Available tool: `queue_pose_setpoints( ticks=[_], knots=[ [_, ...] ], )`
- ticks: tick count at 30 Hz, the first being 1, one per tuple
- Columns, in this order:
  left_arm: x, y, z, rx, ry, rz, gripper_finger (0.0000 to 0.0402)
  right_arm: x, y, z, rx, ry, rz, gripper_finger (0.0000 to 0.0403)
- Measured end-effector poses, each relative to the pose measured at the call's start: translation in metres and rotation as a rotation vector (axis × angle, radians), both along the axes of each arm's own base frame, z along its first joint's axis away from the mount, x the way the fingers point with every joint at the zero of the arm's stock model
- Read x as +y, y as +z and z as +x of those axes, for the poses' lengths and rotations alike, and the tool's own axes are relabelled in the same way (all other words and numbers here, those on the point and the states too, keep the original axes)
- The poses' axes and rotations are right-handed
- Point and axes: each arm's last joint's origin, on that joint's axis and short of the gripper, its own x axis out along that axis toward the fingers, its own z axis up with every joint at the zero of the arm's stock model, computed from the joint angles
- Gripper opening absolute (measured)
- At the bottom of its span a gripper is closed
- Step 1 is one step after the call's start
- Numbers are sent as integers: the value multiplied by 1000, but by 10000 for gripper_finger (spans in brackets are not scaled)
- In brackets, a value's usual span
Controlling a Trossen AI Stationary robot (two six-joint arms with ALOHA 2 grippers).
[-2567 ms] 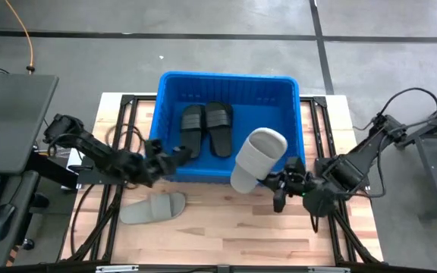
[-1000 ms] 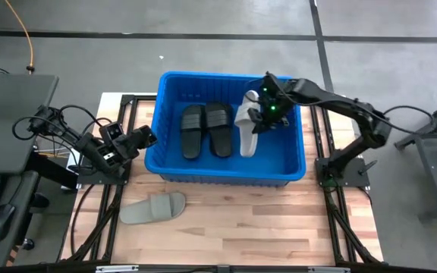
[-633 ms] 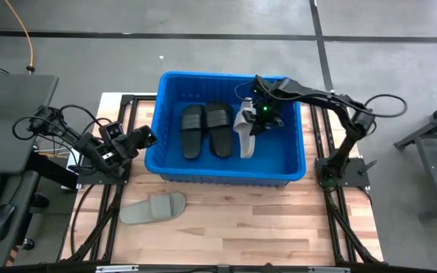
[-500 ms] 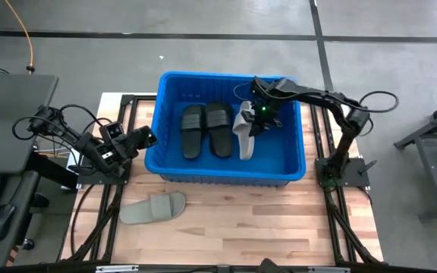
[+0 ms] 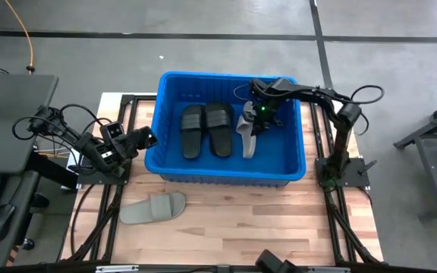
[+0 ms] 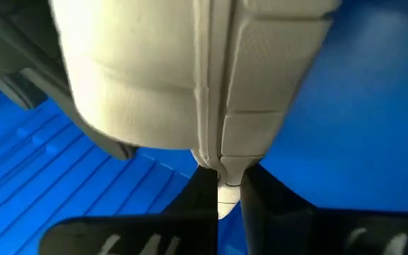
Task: Pick and place slides into bin
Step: Put the bottom gray slide into the blue bin, then put the gray slide into the blue bin
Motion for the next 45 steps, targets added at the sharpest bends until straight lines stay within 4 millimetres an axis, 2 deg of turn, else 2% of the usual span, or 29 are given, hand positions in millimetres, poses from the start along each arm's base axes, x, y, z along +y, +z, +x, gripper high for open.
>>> queue_pose_setpoints(
  ticks=[5, 12, 18, 24, 31, 37, 45],
  knots=[
    [0, 0, 0, -3, -7, -6, 127, -1, -7, 2, -46, 37, 37, 0],
    [0, 0, 0, -4, -10, -10, 127, 0, -7, 7, -124, 55, 80, 0],
    [0, 0, 0, -3, -9, -12, 127, 2, -10, 11, -124, 70, 64, 0],
    [0, 0, 0, 0, -4, -19, 127, 4, -21, 8, -16, 73, 72, 4],
    [0, 0, 0, -1, -9, -26, 127, 5, -26, 7, 85, 90, 1, 51],
    [0, 0, 0, -1, -8, -26, 127, -1, -33, 5, 225, 115, -201, 96],
    [0, 0, 0, 1, -6, -29, 127, -1, -32, 7, 210, 97, -196, 153]
  ],
)
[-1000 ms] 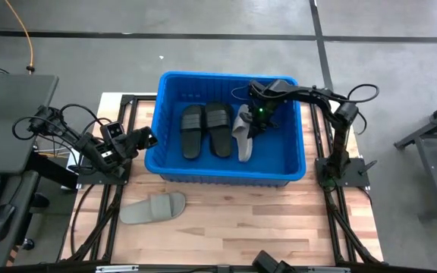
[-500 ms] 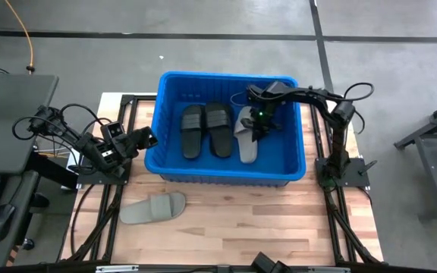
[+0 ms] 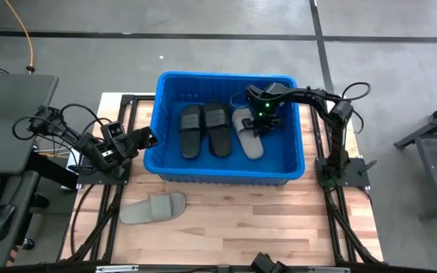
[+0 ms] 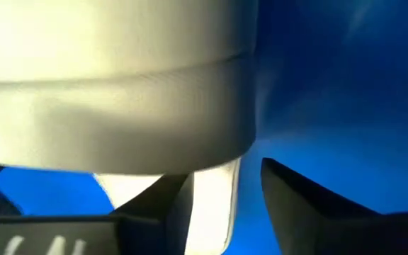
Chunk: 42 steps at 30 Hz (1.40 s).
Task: Pick and place slides into bin
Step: Put the gray slide into the blue bin
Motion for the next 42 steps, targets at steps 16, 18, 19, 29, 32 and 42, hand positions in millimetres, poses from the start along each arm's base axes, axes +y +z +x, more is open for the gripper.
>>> queue_pose_setpoints(
  ticks=[16, 18, 19, 29, 32, 42],
  knots=[
    [0, 0, 0, -1, -3, 4, 127, 14, 7, 3, -128, 73, 188, 168],
    [0, 0, 0, -2, -5, 7, 127, 15, 13, 0, -128, 84, 181, 168],
    [0, 0, 0, -3, -7, 10, 127, 15, 16, -1, -135, 89, 177, 168],
    [-1, -1, 1, 8, -9, 19, 127, 30, 81, -18, -273, 66, 80, 169],
    [-2, -2, 3, 35, -11, 33, 127, 38, 106, -27, -322, 41, 35, 170],
    [-8, -9, 12, 147, -12, 175, 127, 93, 186, -58, -501, -38, -184, 170]
  ],
)
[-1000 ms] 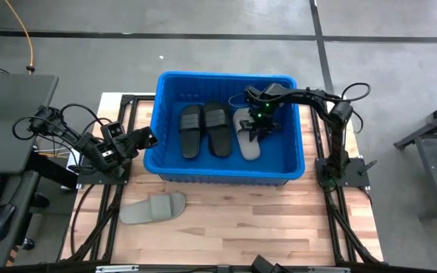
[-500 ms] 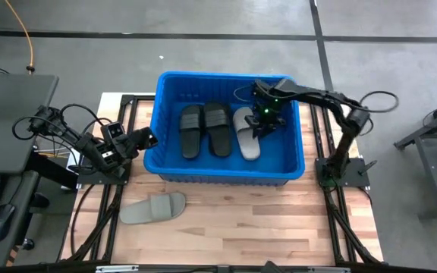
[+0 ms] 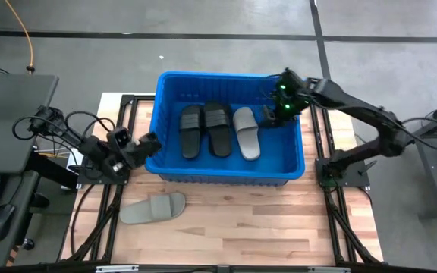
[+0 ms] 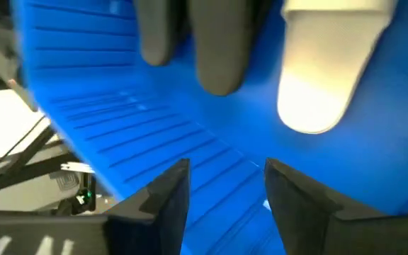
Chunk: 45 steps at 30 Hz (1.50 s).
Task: Pick and place slides into bin
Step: Put the gray slide into the blue bin
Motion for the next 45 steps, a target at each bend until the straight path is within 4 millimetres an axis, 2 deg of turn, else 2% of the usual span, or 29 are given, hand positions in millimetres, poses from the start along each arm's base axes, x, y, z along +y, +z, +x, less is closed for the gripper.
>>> queue_pose_setpoints(
  ticks=[7, 12, 15, 18, 21, 24, 32, 40, 45],
  knots=[
    [-11, -21, 15, 232, -144, 140, 127, 41, 36, -28, -95, -18, -172, 170],
    [-27, -39, 19, 415, -242, 180, 127, 62, 48, -43, -138, 3, -274, 170],
    [-37, -43, 14, 458, -264, 133, 127, 74, 52, -48, -161, 37, -300, 170],
    [-47, -36, 3, 422, -151, 57, 126, 83, 54, -49, -172, 86, -333, 170],
    [-49, -20, -17, 352, -13, 39, 127, 90, 54, -49, -169, 120, -354, 170],
    [-52, -12, -32, 355, 64, 52, 127, 94, 54, -48, -168, 140, -365, 170],
    [-70, -16, -66, 517, 24, 18, 127, 97, 53, -48, -160, 156, -376, 170],
    [-90, -26, -108, 682, -41, -202, 127, 96, 53, -48, -154, 129, -378, 170],
    [-101, -35, -111, 668, -99, -272, 127, 96, 53, -48, -152, 112, -370, 170]
  ],
)
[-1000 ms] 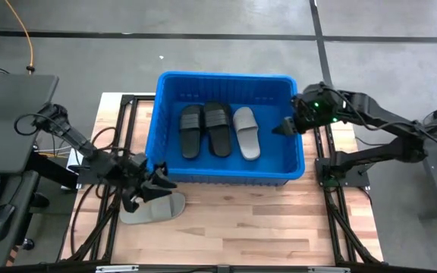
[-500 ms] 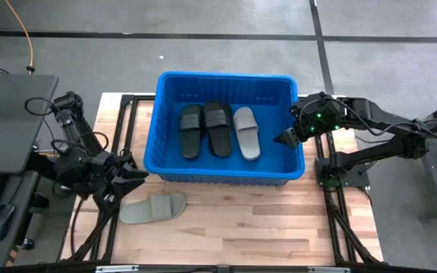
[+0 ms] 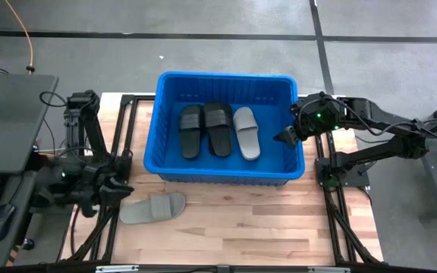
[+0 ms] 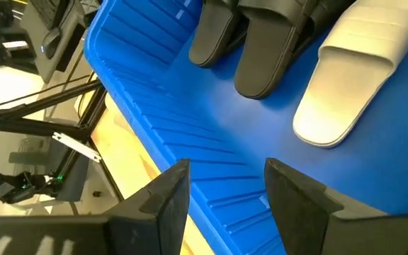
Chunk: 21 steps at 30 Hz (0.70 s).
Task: Pick and place slides into bin
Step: Put the gray slide into the blue bin
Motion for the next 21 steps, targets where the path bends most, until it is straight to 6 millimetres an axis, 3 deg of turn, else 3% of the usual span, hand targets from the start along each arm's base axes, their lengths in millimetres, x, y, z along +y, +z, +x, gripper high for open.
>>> queue_pose_setpoints(
  ticks=[10, 16, 21],
  knots=[
    [-36, -31, 7, -23, -81, -31, 127, 3, 3, 3, -39, -5, 5, 170],
    [-55, -65, 11, -3, -53, -36, 127, 3, 6, 6, -86, -8, 8, 170],
    [-62, -100, 29, 26, -28, -64, 127, 2, 9, 8, -126, -5, 5, 170]
  ],
)
